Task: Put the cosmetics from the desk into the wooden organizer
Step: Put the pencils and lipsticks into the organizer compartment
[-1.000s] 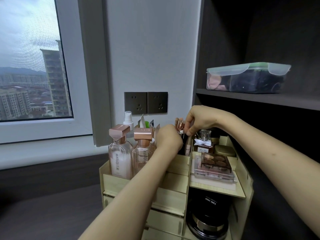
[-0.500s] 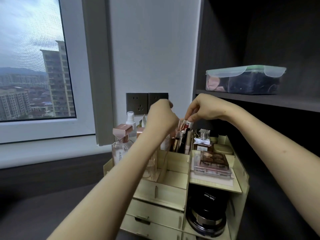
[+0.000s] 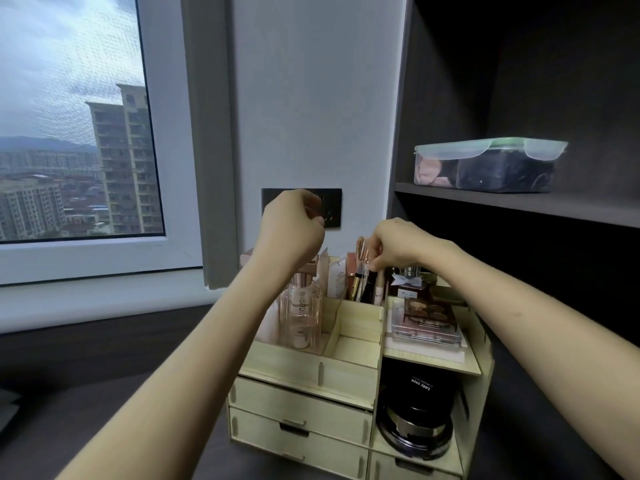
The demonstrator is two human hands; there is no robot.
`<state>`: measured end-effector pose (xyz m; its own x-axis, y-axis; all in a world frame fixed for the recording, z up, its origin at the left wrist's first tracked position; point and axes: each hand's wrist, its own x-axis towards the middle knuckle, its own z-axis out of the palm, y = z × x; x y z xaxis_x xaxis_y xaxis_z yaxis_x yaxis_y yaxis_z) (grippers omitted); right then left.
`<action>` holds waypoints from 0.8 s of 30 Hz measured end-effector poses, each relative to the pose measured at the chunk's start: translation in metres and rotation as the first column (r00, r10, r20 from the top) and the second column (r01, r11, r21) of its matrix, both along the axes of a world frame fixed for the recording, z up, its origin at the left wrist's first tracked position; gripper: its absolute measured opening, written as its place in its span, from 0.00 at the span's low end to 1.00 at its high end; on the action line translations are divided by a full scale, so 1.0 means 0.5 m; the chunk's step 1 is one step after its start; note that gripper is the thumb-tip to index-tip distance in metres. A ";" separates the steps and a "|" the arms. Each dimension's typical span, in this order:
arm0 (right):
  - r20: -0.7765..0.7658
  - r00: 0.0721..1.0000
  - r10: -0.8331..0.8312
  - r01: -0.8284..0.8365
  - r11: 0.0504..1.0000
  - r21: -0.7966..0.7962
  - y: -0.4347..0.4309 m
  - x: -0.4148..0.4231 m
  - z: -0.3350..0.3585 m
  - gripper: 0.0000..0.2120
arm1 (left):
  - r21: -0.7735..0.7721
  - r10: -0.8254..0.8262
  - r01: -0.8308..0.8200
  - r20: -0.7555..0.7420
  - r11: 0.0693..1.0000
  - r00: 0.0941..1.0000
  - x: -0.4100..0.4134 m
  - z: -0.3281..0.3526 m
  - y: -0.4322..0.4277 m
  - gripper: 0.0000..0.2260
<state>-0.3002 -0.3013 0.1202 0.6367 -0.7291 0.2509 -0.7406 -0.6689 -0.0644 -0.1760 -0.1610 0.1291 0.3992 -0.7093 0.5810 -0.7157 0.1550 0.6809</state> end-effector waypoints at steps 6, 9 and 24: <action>-0.010 0.998 -0.059 0.059 0.997 0.041 -0.005 -0.005 0.011 0.07 | 0.010 0.010 -0.010 0.000 1.000 1.000 0.005 -0.008 -0.004 0.15; -0.027 0.997 -0.067 0.068 0.997 0.047 -0.006 -0.001 0.012 0.08 | 0.019 0.008 -0.008 -0.004 1.000 1.000 0.006 -0.011 -0.005 0.14; 0.107 0.994 -0.007 0.011 0.999 -0.033 0.027 -0.019 0.045 0.03 | -0.050 0.065 -0.064 0.003 0.997 0.998 0.044 -0.021 0.010 0.11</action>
